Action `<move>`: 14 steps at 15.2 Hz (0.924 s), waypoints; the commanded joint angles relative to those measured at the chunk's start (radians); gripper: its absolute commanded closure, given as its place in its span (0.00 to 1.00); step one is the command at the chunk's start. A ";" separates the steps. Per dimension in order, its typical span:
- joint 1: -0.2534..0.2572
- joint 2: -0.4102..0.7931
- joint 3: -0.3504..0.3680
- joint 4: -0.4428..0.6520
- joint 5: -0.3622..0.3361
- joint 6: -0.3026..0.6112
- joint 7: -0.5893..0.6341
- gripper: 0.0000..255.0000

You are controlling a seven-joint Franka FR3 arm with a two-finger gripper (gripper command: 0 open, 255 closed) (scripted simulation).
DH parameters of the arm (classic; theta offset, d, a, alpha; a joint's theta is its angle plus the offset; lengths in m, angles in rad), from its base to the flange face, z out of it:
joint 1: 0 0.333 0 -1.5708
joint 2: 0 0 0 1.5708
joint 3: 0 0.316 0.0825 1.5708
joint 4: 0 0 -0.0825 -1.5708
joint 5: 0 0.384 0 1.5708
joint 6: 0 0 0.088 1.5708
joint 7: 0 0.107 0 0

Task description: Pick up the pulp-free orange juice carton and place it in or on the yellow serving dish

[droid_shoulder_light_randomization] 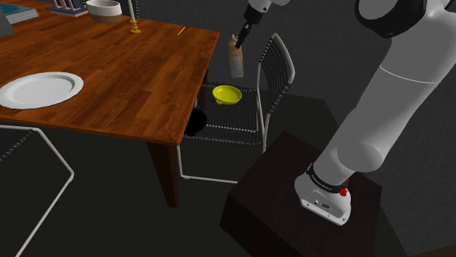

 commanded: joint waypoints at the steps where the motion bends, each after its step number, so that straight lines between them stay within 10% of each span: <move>1: -0.012 0.030 -0.005 0.036 0.018 -0.013 -0.020 1.00; 14: -0.015 0.075 0.007 -0.085 0.073 0.137 -0.083 1.00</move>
